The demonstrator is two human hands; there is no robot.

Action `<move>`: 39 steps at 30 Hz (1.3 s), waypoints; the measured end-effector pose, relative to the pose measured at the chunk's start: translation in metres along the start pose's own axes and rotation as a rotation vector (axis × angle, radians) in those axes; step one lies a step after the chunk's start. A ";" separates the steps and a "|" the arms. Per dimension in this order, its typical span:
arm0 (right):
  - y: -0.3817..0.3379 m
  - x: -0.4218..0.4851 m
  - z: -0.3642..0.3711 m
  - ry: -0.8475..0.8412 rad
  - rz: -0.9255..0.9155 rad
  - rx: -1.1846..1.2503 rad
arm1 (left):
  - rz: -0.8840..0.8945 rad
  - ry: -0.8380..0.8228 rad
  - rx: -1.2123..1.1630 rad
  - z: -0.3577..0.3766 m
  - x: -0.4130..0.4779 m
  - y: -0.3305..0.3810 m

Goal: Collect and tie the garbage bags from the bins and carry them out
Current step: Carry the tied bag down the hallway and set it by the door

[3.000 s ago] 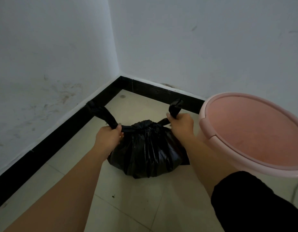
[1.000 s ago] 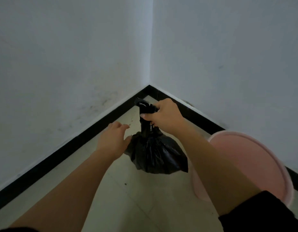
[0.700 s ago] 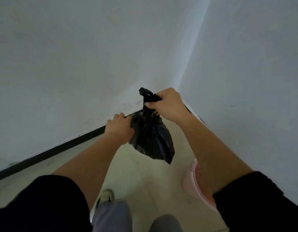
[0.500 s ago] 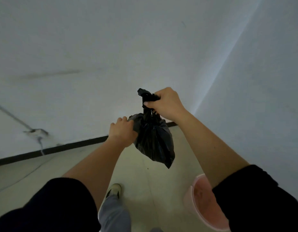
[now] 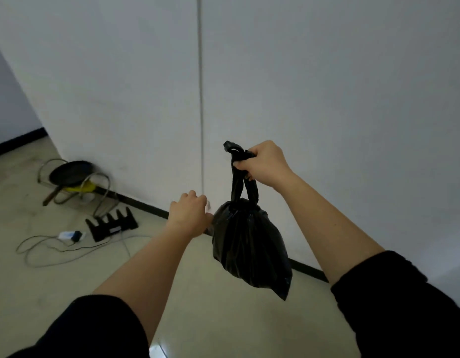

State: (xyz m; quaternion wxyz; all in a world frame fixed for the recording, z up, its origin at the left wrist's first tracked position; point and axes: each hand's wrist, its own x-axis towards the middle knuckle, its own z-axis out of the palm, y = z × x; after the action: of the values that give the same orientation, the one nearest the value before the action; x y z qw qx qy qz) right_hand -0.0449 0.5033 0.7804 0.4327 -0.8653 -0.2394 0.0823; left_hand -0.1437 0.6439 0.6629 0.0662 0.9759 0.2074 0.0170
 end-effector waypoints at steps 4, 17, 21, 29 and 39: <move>-0.065 0.012 0.079 -0.131 -0.007 -0.007 | -0.121 -0.022 -0.069 -0.022 -0.018 -0.102; -0.297 0.053 0.383 -0.444 -0.147 -0.023 | -0.474 -0.048 -0.076 -0.092 -0.076 -0.471; -0.368 0.080 0.476 -0.507 -0.218 -0.026 | -0.598 -0.005 -0.058 -0.101 -0.077 -0.574; -0.483 0.157 0.651 -0.659 -0.366 -0.050 | -0.735 0.083 0.013 -0.114 -0.037 -0.764; -0.626 0.285 0.839 -0.761 -0.468 -0.077 | -0.842 0.106 -0.014 -0.146 0.057 -0.990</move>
State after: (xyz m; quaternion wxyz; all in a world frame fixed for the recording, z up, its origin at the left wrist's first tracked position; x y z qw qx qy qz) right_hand -0.3043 1.5568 0.7793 0.2880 -0.7113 -0.5740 0.2857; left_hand -0.4986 1.5810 0.6728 0.0632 0.8032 0.5909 0.0402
